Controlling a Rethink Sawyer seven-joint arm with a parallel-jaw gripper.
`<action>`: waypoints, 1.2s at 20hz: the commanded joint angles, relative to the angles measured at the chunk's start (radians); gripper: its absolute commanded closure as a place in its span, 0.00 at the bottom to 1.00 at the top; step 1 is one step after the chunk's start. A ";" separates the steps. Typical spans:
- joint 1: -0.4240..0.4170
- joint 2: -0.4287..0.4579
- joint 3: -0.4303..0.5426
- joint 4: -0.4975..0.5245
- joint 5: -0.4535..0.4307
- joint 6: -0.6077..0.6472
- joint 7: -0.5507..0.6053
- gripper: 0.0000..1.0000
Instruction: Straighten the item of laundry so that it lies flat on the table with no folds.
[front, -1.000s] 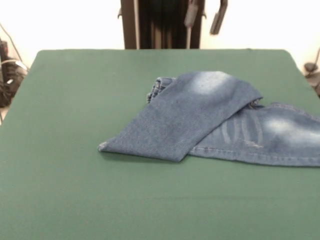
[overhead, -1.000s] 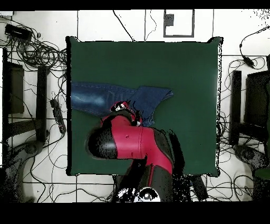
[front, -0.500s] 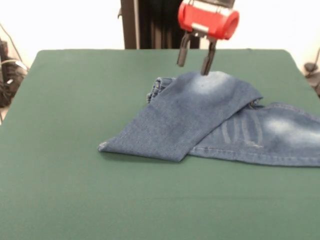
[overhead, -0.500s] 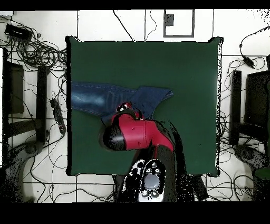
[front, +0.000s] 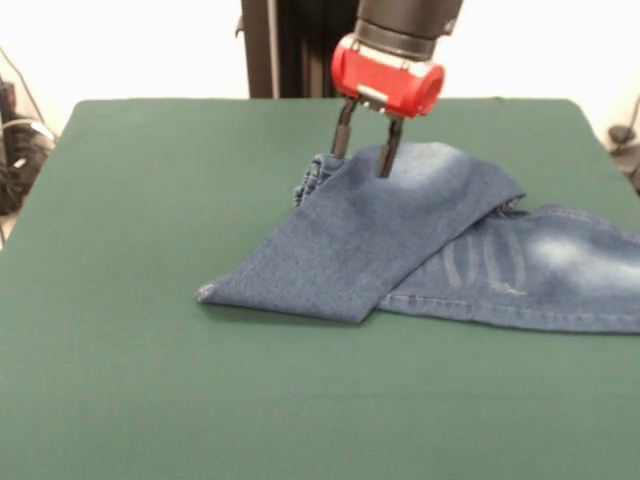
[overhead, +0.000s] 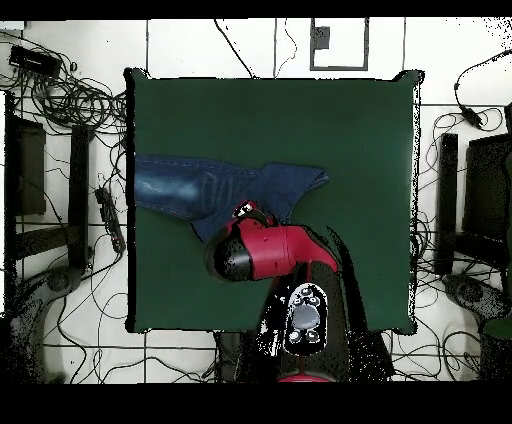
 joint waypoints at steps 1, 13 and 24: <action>-0.049 0.021 0.142 -0.028 -0.062 0.005 -0.104 0.00; -0.269 0.053 0.351 -0.026 -0.181 -0.087 -0.160 0.00; -0.775 0.150 0.970 0.140 -0.273 0.046 -0.374 0.00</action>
